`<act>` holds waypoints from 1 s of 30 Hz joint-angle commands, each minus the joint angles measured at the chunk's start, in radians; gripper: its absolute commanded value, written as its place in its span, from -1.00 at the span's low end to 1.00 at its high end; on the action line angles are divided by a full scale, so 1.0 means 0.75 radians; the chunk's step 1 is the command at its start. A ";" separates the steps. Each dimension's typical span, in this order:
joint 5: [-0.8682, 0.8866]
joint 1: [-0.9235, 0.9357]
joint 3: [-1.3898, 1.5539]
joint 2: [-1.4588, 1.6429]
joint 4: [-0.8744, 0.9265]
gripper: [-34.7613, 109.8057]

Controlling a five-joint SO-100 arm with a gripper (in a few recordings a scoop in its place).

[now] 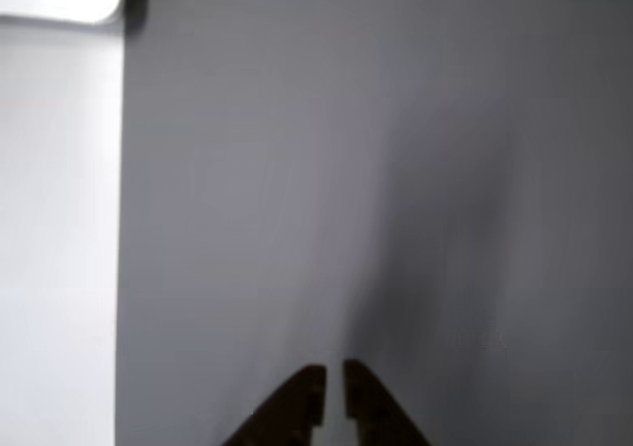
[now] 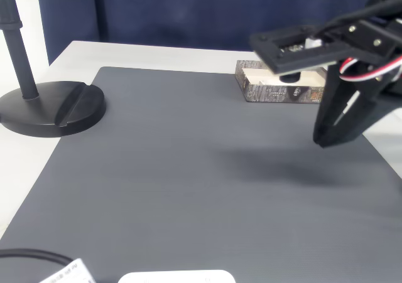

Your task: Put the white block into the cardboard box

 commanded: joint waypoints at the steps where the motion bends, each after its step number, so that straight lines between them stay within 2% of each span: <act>1: -0.065 -0.082 0.207 0.121 -0.229 -0.54; 6: -0.229 -0.133 0.454 0.245 -0.411 -0.54; 30: -0.274 -0.008 1.172 1.237 -0.505 -0.54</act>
